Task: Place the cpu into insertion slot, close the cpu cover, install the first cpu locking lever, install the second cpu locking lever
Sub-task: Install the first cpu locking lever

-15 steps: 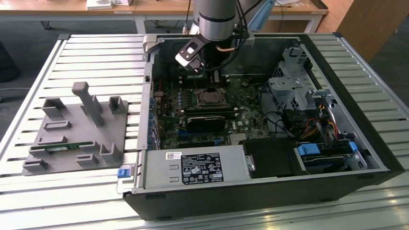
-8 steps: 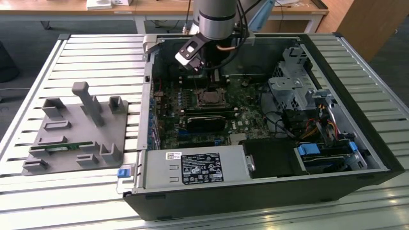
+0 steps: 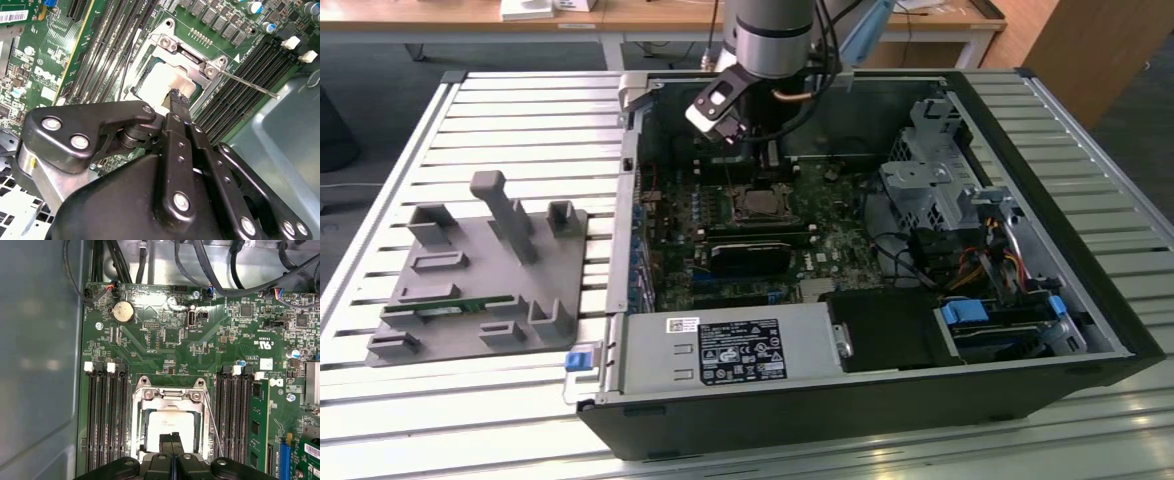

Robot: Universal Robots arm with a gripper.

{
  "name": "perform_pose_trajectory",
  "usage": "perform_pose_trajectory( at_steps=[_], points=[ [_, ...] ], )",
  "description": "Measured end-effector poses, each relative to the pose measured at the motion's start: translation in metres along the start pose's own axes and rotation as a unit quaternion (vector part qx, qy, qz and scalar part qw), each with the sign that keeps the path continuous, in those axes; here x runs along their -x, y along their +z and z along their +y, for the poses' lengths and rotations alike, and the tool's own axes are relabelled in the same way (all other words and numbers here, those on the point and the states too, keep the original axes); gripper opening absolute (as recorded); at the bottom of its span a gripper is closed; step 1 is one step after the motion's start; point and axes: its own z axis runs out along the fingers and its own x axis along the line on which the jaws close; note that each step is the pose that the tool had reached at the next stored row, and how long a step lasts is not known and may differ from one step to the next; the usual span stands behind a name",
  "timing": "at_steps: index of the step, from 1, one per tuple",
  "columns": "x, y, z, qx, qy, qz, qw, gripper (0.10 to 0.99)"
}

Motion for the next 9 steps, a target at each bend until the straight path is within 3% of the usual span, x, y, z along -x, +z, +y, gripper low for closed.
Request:
perform_pose_trajectory(
  at_steps=[9],
  points=[
    [0.0001,-0.0071,0.0002,0.0000,0.000,0.0001,1.0000,0.106]
  ],
)
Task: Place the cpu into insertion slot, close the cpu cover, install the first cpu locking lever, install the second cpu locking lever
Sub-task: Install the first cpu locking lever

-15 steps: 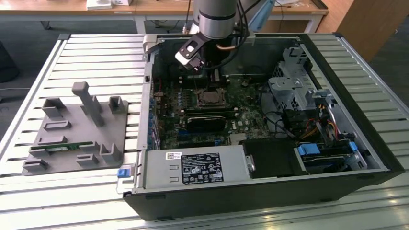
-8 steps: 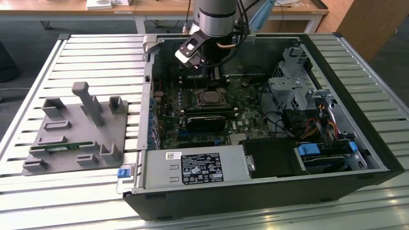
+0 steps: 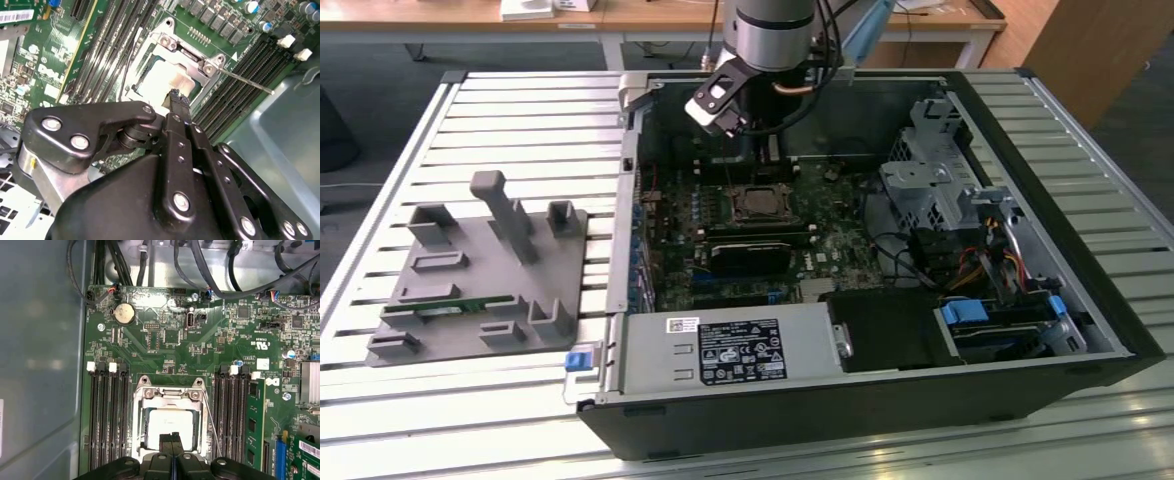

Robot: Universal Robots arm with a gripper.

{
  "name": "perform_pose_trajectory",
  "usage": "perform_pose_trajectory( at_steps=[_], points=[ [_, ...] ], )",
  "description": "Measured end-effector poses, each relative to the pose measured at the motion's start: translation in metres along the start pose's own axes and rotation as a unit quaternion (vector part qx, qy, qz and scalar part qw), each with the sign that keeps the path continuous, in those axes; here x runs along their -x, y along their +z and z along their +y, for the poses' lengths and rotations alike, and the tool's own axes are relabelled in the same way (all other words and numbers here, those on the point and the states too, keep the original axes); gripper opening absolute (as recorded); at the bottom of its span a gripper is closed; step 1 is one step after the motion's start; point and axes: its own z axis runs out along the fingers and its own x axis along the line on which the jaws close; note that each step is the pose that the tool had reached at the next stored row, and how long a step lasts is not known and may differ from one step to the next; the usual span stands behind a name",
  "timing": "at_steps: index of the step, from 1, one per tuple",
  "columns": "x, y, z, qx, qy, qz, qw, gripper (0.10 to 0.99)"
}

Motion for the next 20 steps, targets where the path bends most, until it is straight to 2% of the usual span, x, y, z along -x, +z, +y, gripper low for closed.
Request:
perform_pose_trajectory(
  at_steps=[20],
  points=[
    [0.0002,-0.0124,0.0002,0.0000,0.000,0.0000,1.0000,0.106]
  ],
)
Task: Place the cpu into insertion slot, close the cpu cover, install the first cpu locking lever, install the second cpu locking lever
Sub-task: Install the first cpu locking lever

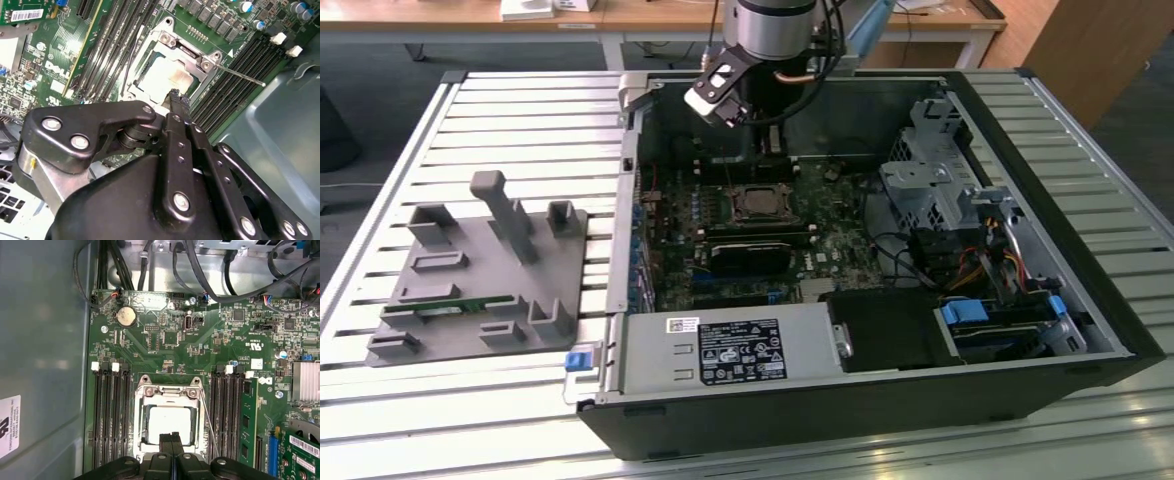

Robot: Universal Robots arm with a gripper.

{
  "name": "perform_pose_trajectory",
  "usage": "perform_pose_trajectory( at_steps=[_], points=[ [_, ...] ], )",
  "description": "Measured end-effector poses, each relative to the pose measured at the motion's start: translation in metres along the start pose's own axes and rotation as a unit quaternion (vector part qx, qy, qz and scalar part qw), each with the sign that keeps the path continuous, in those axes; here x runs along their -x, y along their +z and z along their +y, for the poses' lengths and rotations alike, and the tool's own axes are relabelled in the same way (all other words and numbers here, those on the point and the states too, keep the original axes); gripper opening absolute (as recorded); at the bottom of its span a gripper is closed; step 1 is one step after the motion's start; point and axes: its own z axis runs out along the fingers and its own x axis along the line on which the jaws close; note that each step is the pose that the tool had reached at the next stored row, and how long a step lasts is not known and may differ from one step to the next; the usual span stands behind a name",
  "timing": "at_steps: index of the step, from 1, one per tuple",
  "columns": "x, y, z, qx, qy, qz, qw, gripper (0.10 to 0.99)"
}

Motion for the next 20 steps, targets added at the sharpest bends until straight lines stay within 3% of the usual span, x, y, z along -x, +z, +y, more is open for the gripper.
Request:
perform_pose_trajectory(
  at_steps=[15,20],
  points=[
    [0.0003,-0.0177,0.0003,0.0016,0.000,0.0000,1.0000,0.106],
    [0.0003,-0.0181,0.0002,0.0030,-0.031,0.0006,0.9995,0.106]
  ],
)
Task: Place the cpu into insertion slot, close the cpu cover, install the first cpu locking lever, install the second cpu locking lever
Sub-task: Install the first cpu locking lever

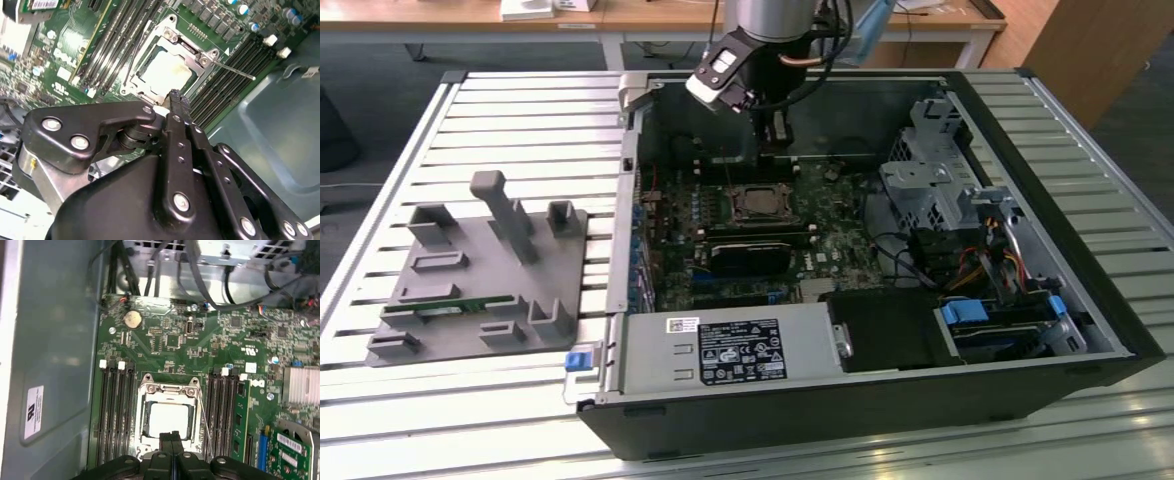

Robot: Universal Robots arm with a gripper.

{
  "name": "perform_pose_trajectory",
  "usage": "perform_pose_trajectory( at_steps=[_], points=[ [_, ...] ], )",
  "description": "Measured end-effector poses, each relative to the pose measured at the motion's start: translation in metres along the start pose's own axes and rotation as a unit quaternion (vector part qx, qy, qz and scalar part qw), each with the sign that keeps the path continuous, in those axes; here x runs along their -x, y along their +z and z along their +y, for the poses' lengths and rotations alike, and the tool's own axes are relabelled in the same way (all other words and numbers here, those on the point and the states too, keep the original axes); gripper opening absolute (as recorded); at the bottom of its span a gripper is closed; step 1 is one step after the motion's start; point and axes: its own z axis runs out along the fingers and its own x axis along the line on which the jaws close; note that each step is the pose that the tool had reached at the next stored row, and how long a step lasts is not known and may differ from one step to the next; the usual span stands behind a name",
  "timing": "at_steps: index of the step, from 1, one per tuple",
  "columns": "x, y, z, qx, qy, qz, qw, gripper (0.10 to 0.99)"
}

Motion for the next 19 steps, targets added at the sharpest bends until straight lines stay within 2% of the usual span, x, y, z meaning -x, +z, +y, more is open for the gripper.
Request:
perform_pose_trajectory(
  at_steps=[3,6,12,19],
  points=[
    [0.0000,0.0000,0.0000,0.0004,-0.028,0.0008,0.9996,0.106],
    [0.0000,0.0000,0.0000,0.0008,-0.054,0.0014,0.9986,0.106],
    [0.0000,0.0000,0.0000,0.0011,-0.074,0.0019,0.9973,0.106],
    [0.0000,0.0000,0.0000,0.0017,-0.110,0.0028,0.9940,0.106]
  ],
)
